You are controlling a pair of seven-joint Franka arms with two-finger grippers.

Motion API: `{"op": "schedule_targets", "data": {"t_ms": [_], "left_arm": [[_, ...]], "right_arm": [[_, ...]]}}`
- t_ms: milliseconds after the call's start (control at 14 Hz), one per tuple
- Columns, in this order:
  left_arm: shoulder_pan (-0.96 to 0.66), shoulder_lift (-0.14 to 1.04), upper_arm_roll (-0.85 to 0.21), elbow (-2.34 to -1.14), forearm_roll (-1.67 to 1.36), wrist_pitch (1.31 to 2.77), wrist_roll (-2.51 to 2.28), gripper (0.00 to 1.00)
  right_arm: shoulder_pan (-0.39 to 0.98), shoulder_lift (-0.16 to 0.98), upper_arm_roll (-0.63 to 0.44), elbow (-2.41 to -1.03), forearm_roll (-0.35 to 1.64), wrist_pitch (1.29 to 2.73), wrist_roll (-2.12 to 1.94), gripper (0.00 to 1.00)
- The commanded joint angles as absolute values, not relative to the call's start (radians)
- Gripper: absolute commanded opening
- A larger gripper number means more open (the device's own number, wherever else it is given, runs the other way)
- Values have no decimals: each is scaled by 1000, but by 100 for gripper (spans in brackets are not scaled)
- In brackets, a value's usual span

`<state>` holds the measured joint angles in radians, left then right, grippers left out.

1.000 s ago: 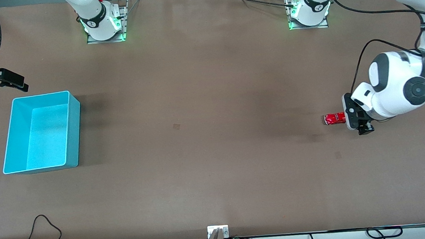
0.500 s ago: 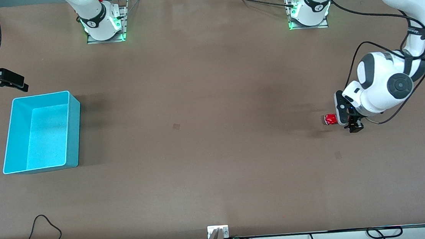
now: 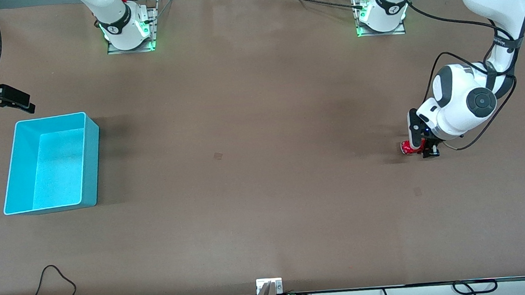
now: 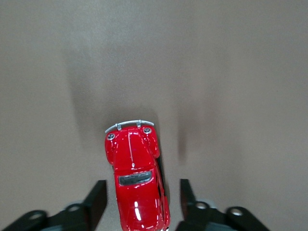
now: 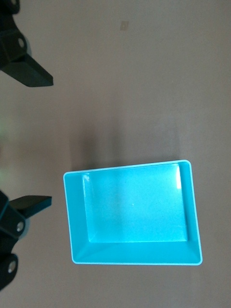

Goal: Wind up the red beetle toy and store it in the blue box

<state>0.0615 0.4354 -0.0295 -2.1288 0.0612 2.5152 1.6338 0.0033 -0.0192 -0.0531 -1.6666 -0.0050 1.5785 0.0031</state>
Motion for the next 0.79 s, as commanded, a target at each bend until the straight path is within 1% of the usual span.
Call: {"op": "schedule_targets", "data": {"t_ms": [0,214,500,714], "left_arm": [[67,440,-28,-2128,77,2525,1660,23],[67,451,-28,-2126,77,2525,1658,19],[71,465,-25,-2126,75,2525,1658,18],[164,497,-18,-2103,77,2526,1681,18]], "right_arm": [[3,-15,-51,-1652,-9,1574,-3,100],[3,-15,-51,-1652,-9,1574,-5,100],[3,-14,-51,-1652,-9,1575,-3,100],[3,-14,-51,-1652,-8,1574,-3,100]]}}
